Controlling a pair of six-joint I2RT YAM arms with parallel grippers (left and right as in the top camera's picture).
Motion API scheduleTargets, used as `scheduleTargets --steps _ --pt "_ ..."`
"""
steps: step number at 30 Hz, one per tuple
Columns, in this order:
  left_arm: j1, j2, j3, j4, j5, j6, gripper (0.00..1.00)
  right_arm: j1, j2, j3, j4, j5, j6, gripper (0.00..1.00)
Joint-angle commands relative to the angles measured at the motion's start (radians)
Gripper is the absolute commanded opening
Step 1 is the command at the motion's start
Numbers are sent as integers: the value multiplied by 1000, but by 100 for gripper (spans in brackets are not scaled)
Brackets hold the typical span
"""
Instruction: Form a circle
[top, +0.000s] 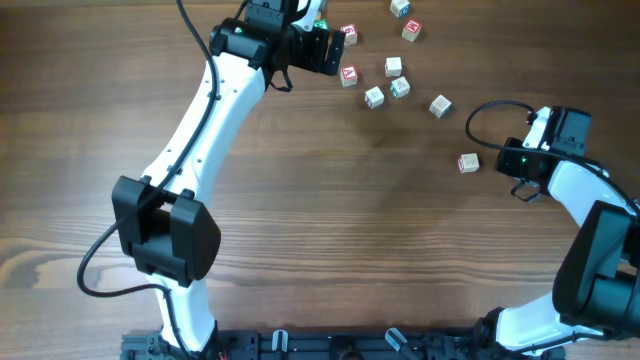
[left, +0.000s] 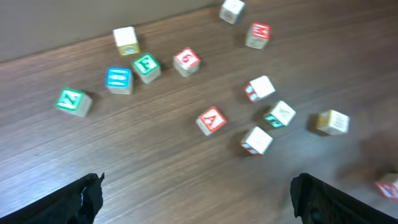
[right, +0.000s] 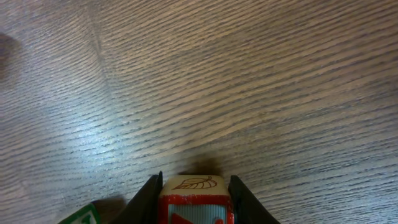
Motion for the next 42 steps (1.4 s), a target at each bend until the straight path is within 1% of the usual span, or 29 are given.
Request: scheduleTargets --steps 1,3,5,7,8,10,13,16,17,18,20,22,24,27,28,32,35,42 --pt "5 2 -1 3 -68 -2 100 3 3 -12 -22 -35 -10 28" --pt "5 2 -1 3 -68 -2 100 3 3 -12 -21 -36 -10 36" --pt "5 2 -1 8 -68 -2 100 3 2 -12 -28 -35 -3 50" --pt "5 2 -1 16 -68 -2 100 3 2 -5 -46 -35 -3 63" --pt "5 2 -1 23 -68 -2 100 3 2 5 -64 -35 -3 72" --pt "5 2 -1 34 -68 -2 100 3 0 22 -97 -35 0 98" --pt "5 2 -1 69 -68 -2 100 3 -11 66 -161 -35 1 100" --pt "5 2 -1 113 -49 16 100 3 -40 158 -264 -10 22 100" --pt "5 2 -1 116 -16 40 100 3 -47 180 -289 12 42 100" --pt "5 2 -1 118 90 107 100 3 -63 219 -330 49 80 100" --pt "2 5 -1 116 194 168 100 3 -92 282 -391 87 132 100" --pt "-10 12 -1 129 196 197 100 3 -127 345 -442 90 159 100" --pt "-27 26 -1 154 196 208 100 3 -153 364 -448 89 166 100" --pt "-66 80 -1 222 196 214 100 3 -185 366 -451 89 166 100" --pt "-88 117 0 236 196 235 100 3 -188 366 -463 90 165 100" --pt "-124 215 0 258 203 250 100 2 -188 366 -507 90 168 100" --pt "-152 291 0 316 241 261 99 -4 -188 366 -512 90 214 100" --pt "-205 406 0 426 237 292 94 -5 -188 366 -534 90 217 100"
